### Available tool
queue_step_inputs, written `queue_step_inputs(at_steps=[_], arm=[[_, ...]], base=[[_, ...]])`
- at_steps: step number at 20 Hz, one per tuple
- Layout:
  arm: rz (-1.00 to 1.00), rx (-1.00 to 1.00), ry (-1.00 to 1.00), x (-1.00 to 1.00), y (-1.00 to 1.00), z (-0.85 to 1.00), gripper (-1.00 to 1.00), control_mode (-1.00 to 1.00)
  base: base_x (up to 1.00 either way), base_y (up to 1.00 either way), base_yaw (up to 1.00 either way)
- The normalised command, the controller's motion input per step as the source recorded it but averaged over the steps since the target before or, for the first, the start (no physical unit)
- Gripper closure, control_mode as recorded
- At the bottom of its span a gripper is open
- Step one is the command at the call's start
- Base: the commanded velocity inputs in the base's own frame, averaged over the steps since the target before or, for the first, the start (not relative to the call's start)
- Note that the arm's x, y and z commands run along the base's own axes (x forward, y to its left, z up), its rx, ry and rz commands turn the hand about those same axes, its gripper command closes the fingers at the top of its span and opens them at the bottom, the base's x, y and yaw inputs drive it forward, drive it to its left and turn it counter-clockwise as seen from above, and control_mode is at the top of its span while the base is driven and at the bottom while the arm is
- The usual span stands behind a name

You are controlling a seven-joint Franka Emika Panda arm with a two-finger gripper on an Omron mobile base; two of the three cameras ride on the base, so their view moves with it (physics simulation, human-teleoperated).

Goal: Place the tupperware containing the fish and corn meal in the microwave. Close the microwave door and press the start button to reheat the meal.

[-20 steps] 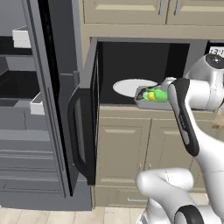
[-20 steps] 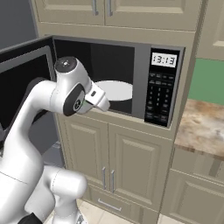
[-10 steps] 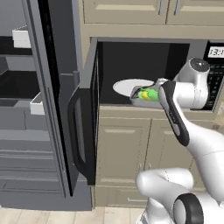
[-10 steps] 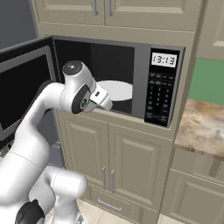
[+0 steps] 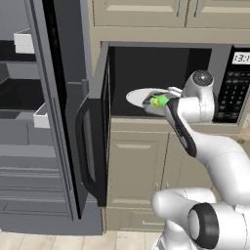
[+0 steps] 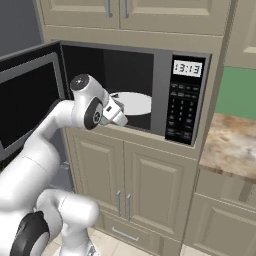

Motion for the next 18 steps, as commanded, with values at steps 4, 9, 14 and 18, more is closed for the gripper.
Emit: queue_step_inputs(at_steps=[4,9,14,18], arm=[[-0.16,0.05,-0.01,0.54,0.00,0.00,1.00,-1.00],[-0.06,0.13,0.00,0.65,-0.04,0.00,1.00,-1.00],[-0.01,0.09,0.00,0.57,-0.07,-0.15,1.00,-1.00],[-0.02,0.00,0.00,0.43,-0.05,-0.48,1.00,-1.00]], base=[[0.00,0.00,0.00],[0.00,0.00,0.00],[0.00,0.00,0.00],[0.00,0.00,0.00]])
